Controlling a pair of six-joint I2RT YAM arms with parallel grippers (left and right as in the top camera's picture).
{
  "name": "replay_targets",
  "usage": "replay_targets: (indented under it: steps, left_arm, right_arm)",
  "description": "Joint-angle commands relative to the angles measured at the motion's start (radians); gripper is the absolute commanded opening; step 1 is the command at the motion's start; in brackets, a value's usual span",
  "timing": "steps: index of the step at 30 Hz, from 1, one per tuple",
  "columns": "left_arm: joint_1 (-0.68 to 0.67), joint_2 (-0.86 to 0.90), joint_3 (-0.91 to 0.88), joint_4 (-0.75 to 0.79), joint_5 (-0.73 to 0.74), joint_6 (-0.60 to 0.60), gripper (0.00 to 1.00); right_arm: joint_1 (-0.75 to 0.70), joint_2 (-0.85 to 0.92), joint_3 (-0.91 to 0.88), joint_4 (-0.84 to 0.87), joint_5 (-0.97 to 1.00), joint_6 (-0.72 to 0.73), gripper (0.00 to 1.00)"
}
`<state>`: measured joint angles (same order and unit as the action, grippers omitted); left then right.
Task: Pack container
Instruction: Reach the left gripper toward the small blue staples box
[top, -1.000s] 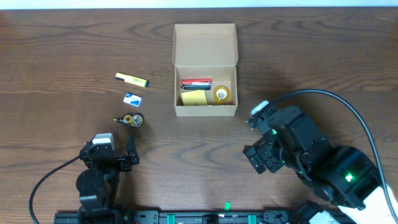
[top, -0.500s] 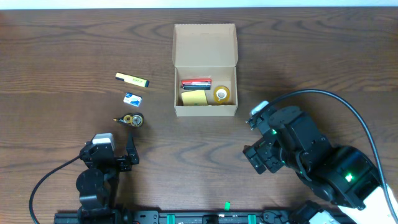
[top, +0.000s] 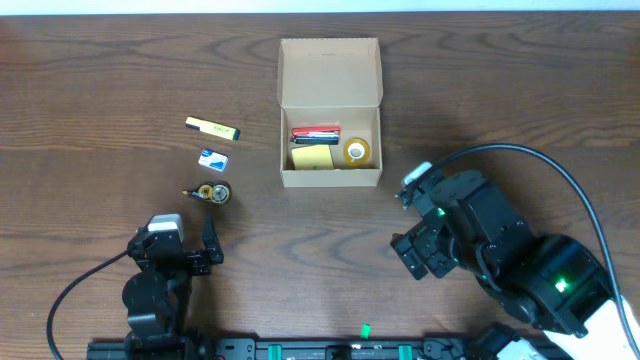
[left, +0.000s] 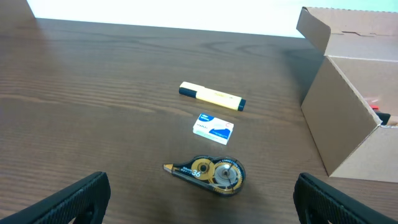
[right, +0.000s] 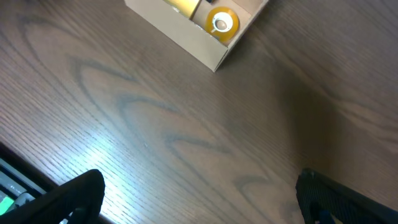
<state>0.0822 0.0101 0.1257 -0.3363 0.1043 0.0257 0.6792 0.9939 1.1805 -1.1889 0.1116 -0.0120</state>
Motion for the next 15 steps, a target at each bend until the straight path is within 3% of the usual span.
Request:
replay_targets:
  steps: [1,6,15]
  left_arm:
    - [-0.004,-0.006,-0.022,-0.005,-0.007,-0.004,0.95]
    - [-0.004,-0.006,-0.022,-0.003,0.167,-0.121,0.95]
    - [-0.004,-0.006,-0.022,0.010,0.337,-0.357,0.95]
  right_arm:
    - [-0.005,0.001,-0.002,-0.001,-0.003,-0.012,0.99]
    - [-0.005,0.001,-0.002,-0.001,-0.004,-0.012,0.99]
    - [-0.005,0.001,-0.002,-0.001,-0.004,-0.011,0.99]
